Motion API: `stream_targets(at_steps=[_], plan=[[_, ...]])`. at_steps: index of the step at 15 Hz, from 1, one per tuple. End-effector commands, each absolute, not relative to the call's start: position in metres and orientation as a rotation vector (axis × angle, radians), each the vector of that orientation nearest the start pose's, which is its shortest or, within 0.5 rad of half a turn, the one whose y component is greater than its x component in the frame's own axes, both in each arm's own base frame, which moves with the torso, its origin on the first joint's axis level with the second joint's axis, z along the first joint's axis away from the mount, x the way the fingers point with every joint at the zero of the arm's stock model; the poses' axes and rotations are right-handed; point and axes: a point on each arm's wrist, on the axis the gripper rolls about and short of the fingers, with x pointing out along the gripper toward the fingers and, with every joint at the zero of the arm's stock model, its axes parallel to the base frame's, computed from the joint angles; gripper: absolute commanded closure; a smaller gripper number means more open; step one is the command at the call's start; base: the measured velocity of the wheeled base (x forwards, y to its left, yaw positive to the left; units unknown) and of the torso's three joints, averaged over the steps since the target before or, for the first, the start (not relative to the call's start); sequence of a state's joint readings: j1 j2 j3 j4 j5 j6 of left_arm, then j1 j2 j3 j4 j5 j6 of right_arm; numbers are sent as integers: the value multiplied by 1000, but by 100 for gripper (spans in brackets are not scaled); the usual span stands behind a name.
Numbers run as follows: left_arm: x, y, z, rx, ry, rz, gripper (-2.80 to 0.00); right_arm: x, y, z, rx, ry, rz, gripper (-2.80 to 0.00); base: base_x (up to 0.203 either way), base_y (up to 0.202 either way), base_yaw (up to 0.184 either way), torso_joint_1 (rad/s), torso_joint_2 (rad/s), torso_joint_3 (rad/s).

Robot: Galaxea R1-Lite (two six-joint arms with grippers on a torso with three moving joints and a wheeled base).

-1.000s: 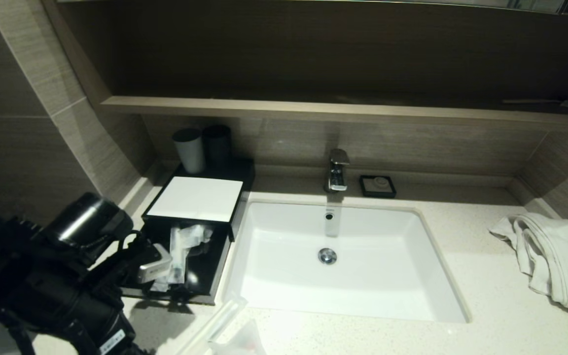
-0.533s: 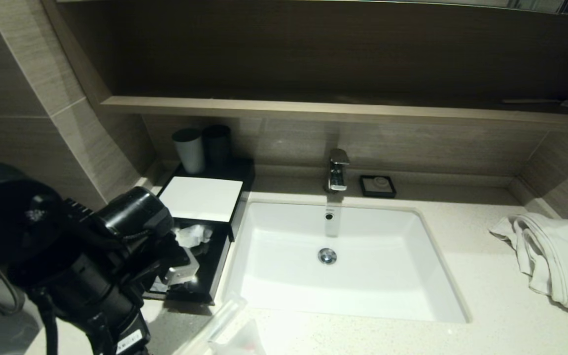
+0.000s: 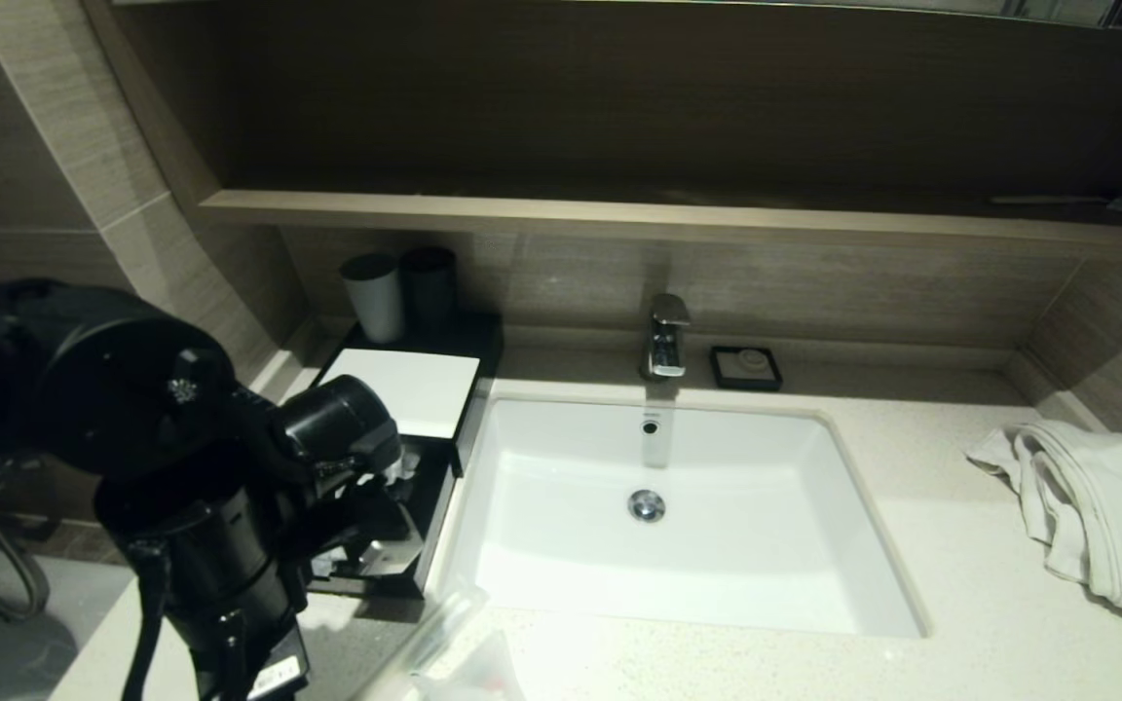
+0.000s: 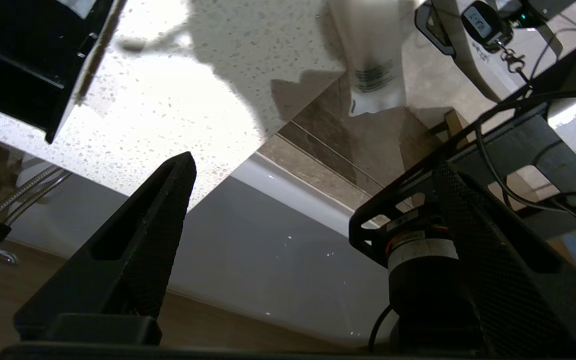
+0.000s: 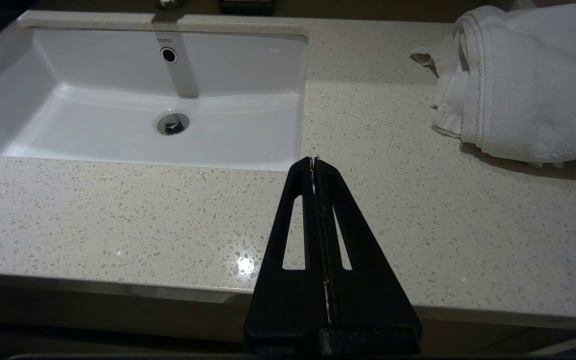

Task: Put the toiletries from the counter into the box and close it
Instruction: Pick up the bathroom toiletry

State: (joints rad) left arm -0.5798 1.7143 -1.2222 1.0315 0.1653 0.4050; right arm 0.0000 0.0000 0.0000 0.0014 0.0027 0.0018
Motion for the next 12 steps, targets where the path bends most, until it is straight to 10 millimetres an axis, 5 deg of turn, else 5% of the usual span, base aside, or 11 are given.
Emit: stream_targets(at_steps=[1,12], plan=[[203,-134,175,910,1386,-643,-280,-23,0,75,2,2,3,0,0,0,0,0,0,0],[208,-165,163,988,1466,-689,-280,-23,0,75,2,2,3,0,0,0,0,0,0,0]])
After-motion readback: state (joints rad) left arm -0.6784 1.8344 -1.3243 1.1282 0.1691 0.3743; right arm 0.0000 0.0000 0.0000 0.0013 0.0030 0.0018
